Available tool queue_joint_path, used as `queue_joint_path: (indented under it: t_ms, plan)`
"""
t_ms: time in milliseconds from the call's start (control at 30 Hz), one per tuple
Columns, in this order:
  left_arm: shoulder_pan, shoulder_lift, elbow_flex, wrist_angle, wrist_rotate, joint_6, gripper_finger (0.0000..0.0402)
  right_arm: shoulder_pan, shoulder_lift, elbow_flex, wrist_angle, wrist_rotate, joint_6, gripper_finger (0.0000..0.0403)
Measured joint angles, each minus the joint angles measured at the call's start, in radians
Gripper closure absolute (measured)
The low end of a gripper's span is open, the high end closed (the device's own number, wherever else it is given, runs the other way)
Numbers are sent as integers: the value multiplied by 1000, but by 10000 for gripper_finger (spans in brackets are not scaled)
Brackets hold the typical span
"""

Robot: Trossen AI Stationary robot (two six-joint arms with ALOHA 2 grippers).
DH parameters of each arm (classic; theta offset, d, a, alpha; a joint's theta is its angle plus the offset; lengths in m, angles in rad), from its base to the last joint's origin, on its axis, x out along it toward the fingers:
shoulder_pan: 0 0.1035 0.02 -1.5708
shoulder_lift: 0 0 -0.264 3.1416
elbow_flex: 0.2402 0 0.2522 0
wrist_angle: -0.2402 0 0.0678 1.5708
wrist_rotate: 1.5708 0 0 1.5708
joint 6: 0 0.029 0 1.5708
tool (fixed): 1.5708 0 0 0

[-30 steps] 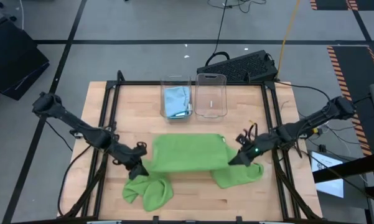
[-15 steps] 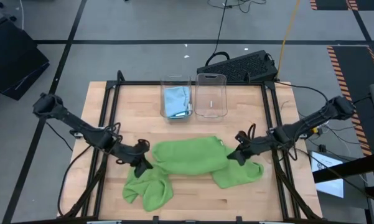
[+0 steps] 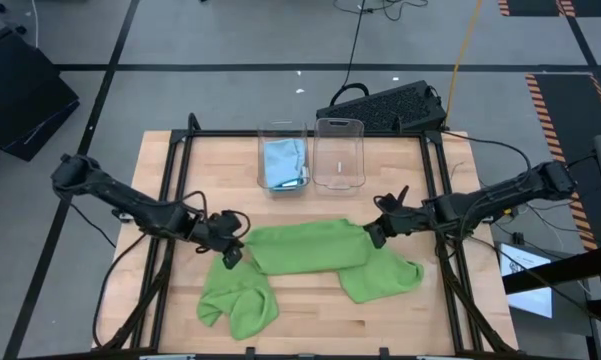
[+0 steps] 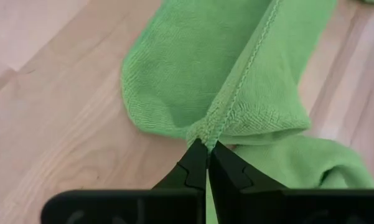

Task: Fold microfiber towels
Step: Fold the top left green microfiber towel

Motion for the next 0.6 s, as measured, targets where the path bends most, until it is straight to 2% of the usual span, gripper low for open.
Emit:
queue_joint_path:
  t_ms: [367, 600]
  plan:
    - [34, 62, -1, -5, 1, 3, 392, -38, 133, 0, 98, -1, -44, 403]
    - [47, 63, -1, 1, -6, 2, 391, -41, 163, 0, 119, 2, -54, 393]
